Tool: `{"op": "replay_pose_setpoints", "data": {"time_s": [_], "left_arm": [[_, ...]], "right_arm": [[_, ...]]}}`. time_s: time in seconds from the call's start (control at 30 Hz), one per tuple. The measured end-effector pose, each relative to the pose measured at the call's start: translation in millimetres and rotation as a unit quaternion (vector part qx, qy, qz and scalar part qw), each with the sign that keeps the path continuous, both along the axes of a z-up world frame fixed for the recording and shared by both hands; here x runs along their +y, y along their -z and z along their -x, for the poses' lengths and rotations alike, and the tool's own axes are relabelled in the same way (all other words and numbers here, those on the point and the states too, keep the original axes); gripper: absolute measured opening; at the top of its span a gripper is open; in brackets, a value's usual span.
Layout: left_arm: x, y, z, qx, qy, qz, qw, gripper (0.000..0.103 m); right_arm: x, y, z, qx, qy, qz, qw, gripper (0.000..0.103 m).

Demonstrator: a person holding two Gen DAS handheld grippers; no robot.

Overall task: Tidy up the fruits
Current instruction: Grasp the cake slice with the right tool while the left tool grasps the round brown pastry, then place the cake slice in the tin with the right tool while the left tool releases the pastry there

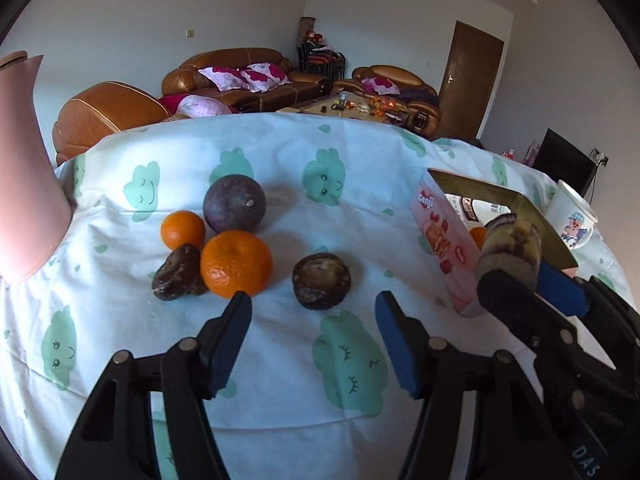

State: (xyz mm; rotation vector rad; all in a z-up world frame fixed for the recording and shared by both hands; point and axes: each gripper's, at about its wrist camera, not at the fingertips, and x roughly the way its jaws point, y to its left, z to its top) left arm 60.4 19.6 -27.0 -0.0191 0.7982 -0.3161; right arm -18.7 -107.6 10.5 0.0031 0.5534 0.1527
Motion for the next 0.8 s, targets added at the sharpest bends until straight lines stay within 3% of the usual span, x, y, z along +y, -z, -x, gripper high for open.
{"op": "replay_pose_setpoints", "data": {"time_s": [0.07, 0.13, 0.27, 0.37, 0.5, 0.6, 0.8], "left_arm": [[-8.6, 5.8, -8.5, 0.021, 0.002, 0.010, 0.9997, 0.066], [-16.6, 11.7, -16.9, 0.037, -0.002, 0.011, 0.9993, 0.057], [-27.0, 20.9, -32.7, 0.055, -0.018, 0.002, 0.9983, 0.057], [-32.1, 20.4, -41.9, 0.052, -0.027, 0.005, 0.9983, 0.057], [-32.3, 21.3, -45.3, 0.053, -0.029, 0.010, 0.9981, 0.039], [-26.3, 20.3, -44.6, 0.055, -0.029, 0.027, 0.9977, 0.039], [-32.0, 0.8, -22.7, -0.022, -0.052, -0.005, 0.9984, 0.039]], "right_arm": [[-5.2, -2.6, -0.9, -0.001, 0.003, -0.009, 1.000, 0.038], [-12.6, -5.4, -0.1, -0.004, 0.008, -0.018, 1.000, 0.038], [-27.4, -10.7, 0.6, -0.009, 0.015, -0.033, 0.999, 0.038], [-34.9, -11.5, -2.0, -0.006, 0.017, -0.042, 0.999, 0.038], [-41.6, -12.2, -4.7, -0.005, 0.020, -0.046, 0.999, 0.038], [-44.3, -12.3, -5.9, -0.003, 0.021, -0.050, 0.999, 0.038], [-46.8, -14.0, -5.2, -0.011, 0.026, -0.042, 0.999, 0.038]]}}
